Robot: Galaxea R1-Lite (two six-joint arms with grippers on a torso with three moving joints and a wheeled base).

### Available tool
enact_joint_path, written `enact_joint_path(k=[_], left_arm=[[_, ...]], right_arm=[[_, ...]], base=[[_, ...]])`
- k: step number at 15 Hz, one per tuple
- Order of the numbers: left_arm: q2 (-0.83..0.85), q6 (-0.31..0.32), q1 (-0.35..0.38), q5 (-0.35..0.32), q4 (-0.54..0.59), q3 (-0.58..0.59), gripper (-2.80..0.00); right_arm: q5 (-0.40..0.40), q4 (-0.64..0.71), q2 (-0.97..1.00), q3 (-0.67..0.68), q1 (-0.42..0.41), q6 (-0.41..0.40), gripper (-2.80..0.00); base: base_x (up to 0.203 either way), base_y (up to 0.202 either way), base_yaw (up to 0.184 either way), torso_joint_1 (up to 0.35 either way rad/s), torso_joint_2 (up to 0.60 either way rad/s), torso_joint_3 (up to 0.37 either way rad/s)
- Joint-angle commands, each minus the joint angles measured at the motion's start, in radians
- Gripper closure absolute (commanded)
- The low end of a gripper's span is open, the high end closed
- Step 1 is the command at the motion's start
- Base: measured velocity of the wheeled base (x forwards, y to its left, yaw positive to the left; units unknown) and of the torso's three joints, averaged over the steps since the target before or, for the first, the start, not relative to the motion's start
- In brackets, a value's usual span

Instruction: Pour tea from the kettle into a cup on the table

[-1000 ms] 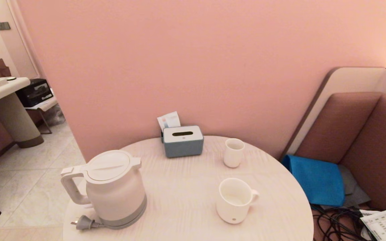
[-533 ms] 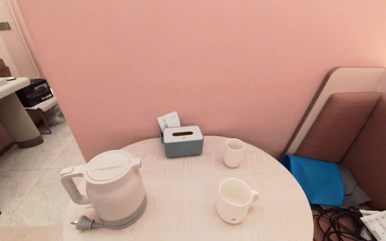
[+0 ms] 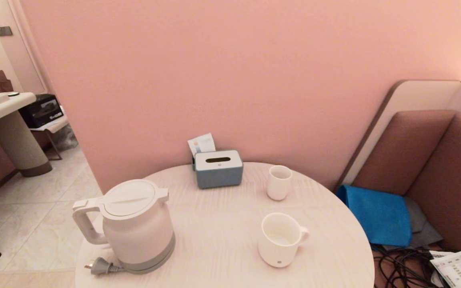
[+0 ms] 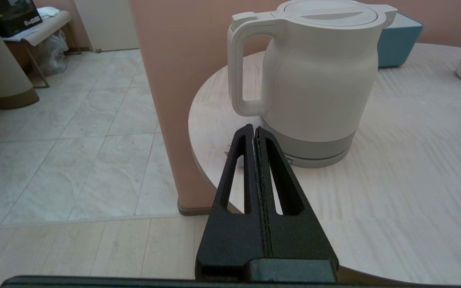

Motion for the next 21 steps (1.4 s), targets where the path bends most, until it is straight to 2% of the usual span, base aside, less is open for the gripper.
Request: enact_joint_path(k=[1, 14, 21], left_arm=[[0.001, 0.000, 0.000, 0.002, 0.000, 0.000, 0.00], [0.001, 0.000, 0.000, 0.000, 0.000, 0.000, 0.00], [0.001, 0.000, 0.000, 0.000, 0.000, 0.000, 0.00]], right_arm=[[0.001, 0.000, 0.001, 0.000, 0.000, 0.000, -2.80], [0.002, 0.000, 0.001, 0.000, 0.000, -0.009, -2.80], [-0.004, 0.000, 0.001, 0.000, 0.000, 0.018, -2.80]], base=[[0.000, 0.000, 0.000, 0.000, 0.00, 0.000], [0.000, 0.000, 0.000, 0.000, 0.00, 0.000], [0.000, 0.000, 0.000, 0.000, 0.00, 0.000]])
